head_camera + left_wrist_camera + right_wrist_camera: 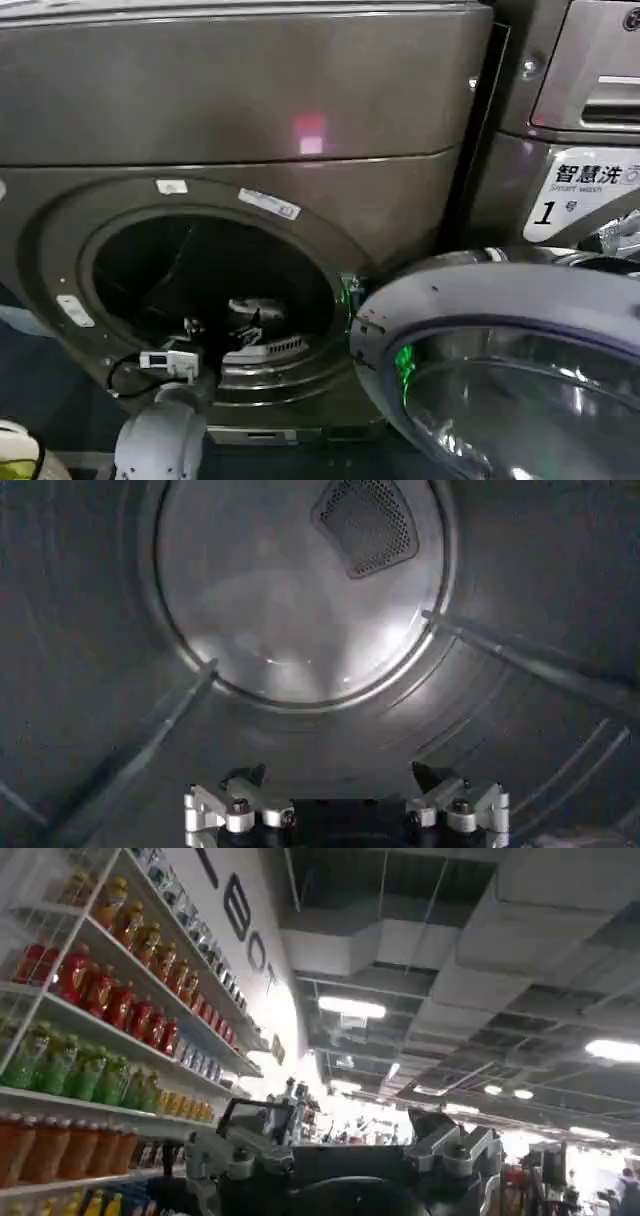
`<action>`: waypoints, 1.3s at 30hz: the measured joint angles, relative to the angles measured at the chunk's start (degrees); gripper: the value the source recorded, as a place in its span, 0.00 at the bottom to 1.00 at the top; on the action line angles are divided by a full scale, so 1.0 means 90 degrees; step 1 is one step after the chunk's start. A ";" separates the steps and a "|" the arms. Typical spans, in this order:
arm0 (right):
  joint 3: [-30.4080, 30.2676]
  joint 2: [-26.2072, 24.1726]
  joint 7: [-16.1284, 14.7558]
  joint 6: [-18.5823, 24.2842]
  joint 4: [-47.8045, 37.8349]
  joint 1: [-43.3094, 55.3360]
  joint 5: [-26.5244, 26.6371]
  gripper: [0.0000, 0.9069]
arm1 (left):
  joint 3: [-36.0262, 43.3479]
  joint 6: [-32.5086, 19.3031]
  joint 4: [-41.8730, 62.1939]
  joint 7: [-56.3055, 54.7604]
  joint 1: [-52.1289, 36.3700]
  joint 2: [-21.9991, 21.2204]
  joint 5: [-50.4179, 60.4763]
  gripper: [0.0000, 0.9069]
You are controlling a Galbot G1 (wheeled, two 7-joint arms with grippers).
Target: Grasp the clothes from the dryer.
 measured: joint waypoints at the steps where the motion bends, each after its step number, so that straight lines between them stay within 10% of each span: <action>1: -0.0001 0.0005 -0.0003 0.0000 0.0003 0.0000 0.0000 1.00 | -0.0003 0.0000 -0.0007 0.0029 -0.0003 0.0007 0.0008 1.00; 18: 0.0030 0.0046 0.0034 0.0110 -0.0079 0.0044 -0.0095 1.00 | -0.0168 0.0000 0.0159 0.0668 -0.0249 0.0055 0.0658 1.00; 33: 0.0015 0.0054 0.0101 0.0167 -0.0129 0.0040 -0.0121 1.00 | -0.0346 -0.0005 0.0963 0.4254 -0.1418 0.0308 0.4433 1.00; 39: 0.0021 0.0057 0.0129 0.0169 -0.0129 0.0037 -0.0126 1.00 | -0.0380 -0.1152 0.1417 0.5817 -0.2110 0.0416 0.5233 1.00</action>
